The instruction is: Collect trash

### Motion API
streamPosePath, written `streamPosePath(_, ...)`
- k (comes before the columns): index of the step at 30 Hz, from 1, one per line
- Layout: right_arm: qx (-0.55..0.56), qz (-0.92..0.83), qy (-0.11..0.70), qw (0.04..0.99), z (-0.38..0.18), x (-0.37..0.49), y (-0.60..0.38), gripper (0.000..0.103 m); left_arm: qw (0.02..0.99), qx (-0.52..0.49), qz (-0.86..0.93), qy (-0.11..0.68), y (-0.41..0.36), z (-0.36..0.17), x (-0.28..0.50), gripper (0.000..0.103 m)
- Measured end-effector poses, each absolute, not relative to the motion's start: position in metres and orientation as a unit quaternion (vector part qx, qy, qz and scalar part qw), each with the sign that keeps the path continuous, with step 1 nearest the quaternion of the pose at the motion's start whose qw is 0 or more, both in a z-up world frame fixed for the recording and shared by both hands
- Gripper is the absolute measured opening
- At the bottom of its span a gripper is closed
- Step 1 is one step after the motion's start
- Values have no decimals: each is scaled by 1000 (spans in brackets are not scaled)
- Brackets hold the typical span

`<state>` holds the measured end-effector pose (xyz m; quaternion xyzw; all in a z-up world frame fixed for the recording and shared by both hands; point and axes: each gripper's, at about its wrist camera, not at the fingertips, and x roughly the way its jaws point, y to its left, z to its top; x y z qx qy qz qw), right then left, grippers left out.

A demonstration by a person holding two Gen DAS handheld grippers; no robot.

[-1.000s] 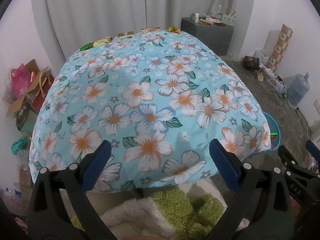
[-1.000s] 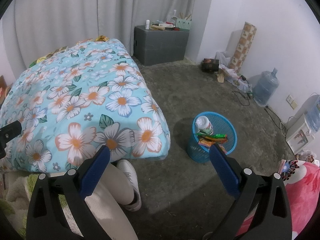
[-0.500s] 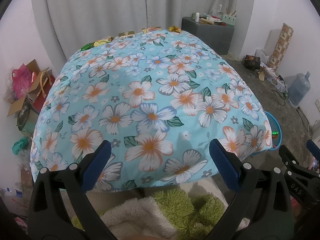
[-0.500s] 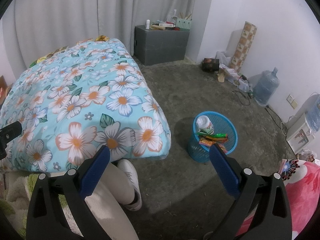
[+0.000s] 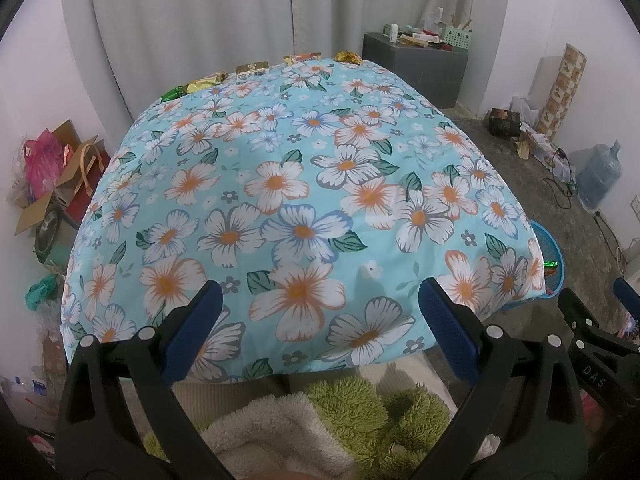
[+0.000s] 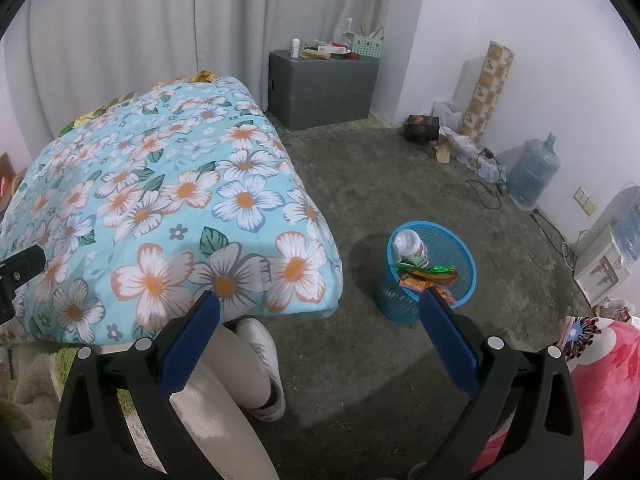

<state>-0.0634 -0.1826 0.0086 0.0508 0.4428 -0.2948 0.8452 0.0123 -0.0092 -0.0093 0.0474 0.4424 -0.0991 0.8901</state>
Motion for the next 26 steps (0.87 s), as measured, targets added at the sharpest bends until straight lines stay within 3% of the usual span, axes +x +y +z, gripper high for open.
streamPosePath(26,51,-294,441,846,8,-58,-174,97,890,48,-99,443,-10,-8,12,94)
